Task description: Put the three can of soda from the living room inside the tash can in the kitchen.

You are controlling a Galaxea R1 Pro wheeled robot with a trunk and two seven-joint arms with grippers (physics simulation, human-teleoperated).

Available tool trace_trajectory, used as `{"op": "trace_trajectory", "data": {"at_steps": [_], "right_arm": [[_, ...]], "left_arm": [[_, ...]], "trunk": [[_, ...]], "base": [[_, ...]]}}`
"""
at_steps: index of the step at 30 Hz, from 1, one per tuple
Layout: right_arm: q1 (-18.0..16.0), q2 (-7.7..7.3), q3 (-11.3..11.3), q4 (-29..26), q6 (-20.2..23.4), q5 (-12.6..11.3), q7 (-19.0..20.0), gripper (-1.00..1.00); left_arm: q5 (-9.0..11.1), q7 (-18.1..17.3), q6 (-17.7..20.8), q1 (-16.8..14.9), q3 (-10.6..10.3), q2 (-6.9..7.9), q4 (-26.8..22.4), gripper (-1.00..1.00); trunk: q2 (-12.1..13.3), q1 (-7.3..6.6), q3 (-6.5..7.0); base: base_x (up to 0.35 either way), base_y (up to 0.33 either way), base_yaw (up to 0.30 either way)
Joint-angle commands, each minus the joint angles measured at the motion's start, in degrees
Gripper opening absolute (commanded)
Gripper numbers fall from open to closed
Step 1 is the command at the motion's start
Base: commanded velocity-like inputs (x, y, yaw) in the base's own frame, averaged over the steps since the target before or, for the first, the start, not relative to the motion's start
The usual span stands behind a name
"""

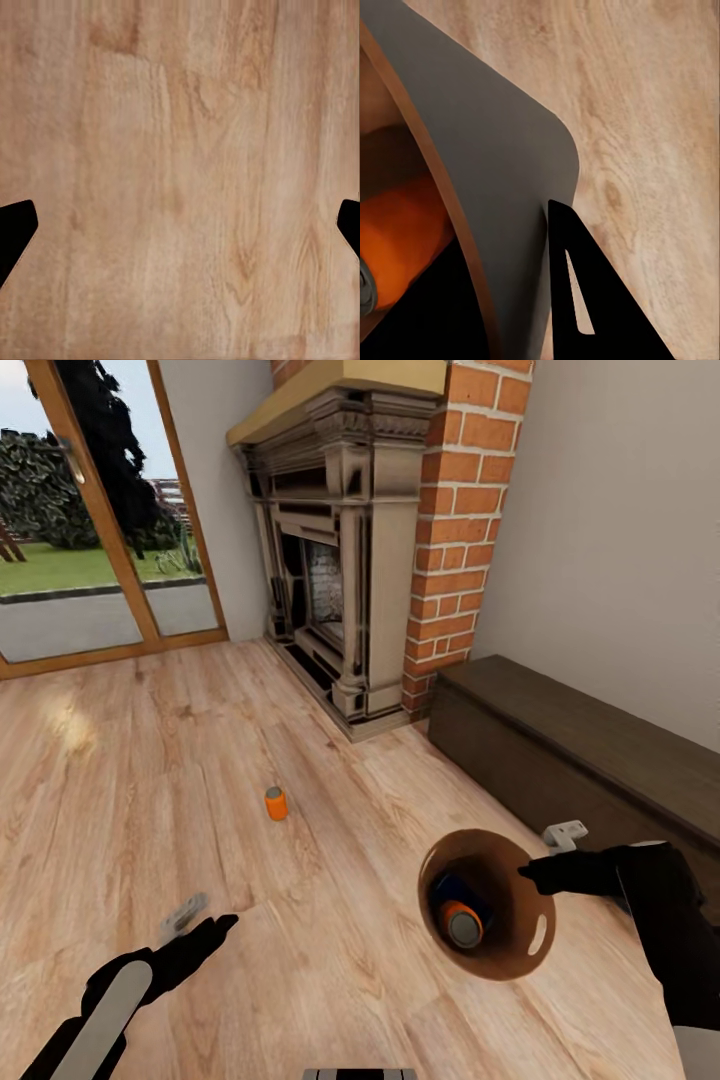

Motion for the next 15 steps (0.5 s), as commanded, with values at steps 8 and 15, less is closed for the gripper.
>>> {"op": "trace_trajectory", "data": {"at_steps": [8,15], "right_arm": [[0.1,0.02,-0.6,-2.5,-0.6,2.7,2.2,-1.0],[0.1,0.02,-0.6,-3.6,-0.9,4.9,3.9,-1.0]], "left_arm": [[-2.4,-2.2,0.5,-2.6,-2.6,-2.37,2.6,1.0],[-4.6,-2.2,0.5,-4.8,-3.7,-2.37,4.8,1.0]], "trunk": [[0.0,0.0,0.0],[0.0,0.0,0.0]], "base": [[0.0,0.0,0.0],[0.0,0.0,0.0]]}}
